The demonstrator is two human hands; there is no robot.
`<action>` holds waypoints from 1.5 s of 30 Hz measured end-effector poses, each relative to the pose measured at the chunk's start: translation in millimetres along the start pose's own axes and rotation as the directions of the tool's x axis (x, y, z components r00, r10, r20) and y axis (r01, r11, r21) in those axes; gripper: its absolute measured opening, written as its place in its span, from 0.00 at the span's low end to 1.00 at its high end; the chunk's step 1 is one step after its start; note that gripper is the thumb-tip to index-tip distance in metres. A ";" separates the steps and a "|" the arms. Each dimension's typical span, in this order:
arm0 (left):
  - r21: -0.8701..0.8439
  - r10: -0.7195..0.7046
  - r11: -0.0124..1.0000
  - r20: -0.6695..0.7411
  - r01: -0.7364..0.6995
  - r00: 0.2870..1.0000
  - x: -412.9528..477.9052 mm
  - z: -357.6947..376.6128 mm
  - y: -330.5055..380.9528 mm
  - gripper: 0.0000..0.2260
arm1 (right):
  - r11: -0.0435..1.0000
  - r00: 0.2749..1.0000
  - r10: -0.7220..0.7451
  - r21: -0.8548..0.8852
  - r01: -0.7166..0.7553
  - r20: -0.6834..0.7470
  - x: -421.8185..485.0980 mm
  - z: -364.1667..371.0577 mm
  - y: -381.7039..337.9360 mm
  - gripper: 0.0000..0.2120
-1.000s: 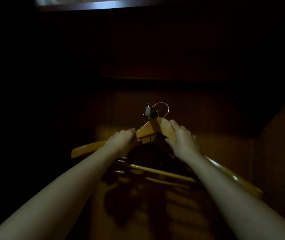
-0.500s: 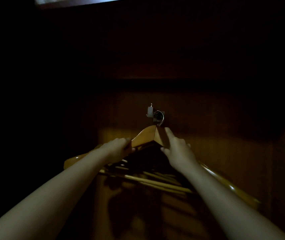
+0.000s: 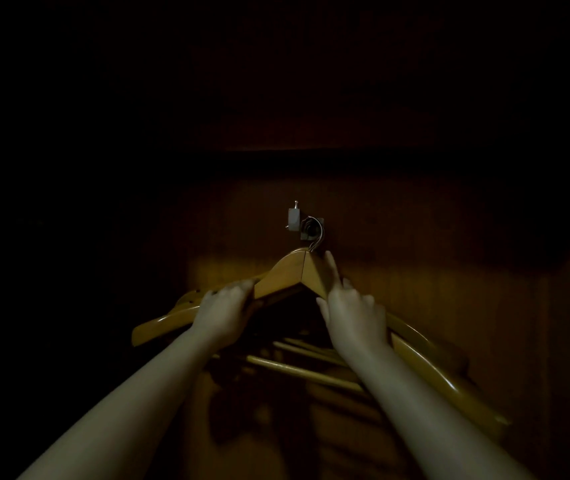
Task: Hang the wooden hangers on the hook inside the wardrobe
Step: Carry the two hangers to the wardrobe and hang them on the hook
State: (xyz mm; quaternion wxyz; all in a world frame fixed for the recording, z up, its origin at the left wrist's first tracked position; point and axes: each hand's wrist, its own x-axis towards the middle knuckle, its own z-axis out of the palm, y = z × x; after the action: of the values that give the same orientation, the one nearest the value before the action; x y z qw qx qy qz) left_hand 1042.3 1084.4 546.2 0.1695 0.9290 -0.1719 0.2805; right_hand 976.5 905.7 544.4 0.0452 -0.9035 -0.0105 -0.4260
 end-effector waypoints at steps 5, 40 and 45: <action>0.080 -0.030 0.996 -0.072 0.036 0.997 -1.3 4.4 2.2 0.23 | 0.998 0.999 0.022 -0.063 -0.020 0.027 0.3 2.8 -3.5 0.32; -0.485 0.519 0.851 0.719 -0.200 0.462 -368.5 98.3 -44.8 0.15 | 0.858 0.566 0.421 -0.110 -0.501 0.709 -437.3 -39.1 -60.7 0.15; -0.525 0.517 0.850 0.815 -0.046 0.261 -460.6 148.6 -47.3 0.13 | 0.667 0.234 0.618 -0.342 -0.662 0.751 -554.3 -45.5 -75.5 0.14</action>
State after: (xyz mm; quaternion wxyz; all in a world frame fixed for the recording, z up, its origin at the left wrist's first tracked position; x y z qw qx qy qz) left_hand 769.8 1168.4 152.4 0.1677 0.8096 -0.4578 -0.3270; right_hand 584.2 987.6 151.4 0.2258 -0.9110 0.3287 0.1049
